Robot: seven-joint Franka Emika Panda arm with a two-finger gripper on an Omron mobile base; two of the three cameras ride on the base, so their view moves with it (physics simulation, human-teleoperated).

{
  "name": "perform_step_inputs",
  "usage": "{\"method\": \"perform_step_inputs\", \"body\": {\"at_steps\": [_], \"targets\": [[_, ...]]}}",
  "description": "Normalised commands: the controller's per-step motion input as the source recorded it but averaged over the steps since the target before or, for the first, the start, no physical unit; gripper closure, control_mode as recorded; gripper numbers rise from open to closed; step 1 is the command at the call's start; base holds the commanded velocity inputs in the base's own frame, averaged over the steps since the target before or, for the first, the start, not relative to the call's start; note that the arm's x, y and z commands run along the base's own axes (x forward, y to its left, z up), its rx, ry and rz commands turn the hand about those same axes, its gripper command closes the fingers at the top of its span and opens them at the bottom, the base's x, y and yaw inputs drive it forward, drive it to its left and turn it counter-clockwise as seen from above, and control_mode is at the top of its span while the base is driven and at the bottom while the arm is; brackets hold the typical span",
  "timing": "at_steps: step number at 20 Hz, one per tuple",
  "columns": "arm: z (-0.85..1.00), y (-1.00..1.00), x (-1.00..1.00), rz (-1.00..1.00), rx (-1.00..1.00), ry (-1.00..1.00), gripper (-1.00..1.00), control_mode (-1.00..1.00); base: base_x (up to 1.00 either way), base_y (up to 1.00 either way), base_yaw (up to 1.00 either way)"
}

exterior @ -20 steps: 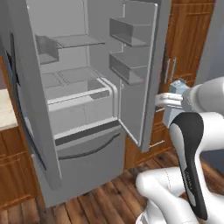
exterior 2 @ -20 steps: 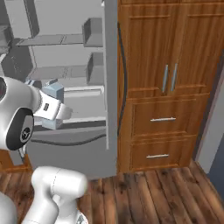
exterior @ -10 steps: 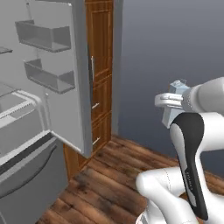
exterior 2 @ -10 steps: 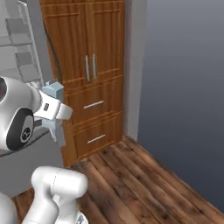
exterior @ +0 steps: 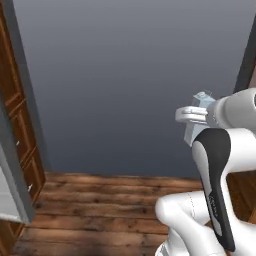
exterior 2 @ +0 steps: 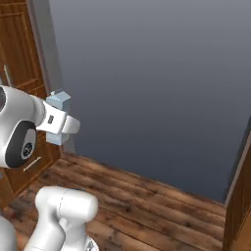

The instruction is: Take a sugar cube from the saucer and place it inside the coffee. Then, grab milk from the fridge and place it next to the coffee on the counter to sweeten the coffee.

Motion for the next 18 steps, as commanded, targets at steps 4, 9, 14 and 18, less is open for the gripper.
{"method": "perform_step_inputs", "body": {"at_steps": [4, 9, 14, 18], "targets": [[0.00, 0.00, 0.00, 0.00, 0.00, 0.00, 1.00, 1.00, 0.00, -0.63, -0.77], [0.00, 0.00, 0.00, 0.00, 0.00, 0.00, 1.00, 1.00, 0.00, -0.69, -0.77], [0.00, 0.00, 0.00, 0.00, 0.00, 0.00, 1.00, 1.00, 0.00, -0.73, -0.76], [0.00, 0.00, 0.00, 0.00, 0.00, 0.00, 1.00, 1.00, 0.04, -0.78, -0.70]]}}
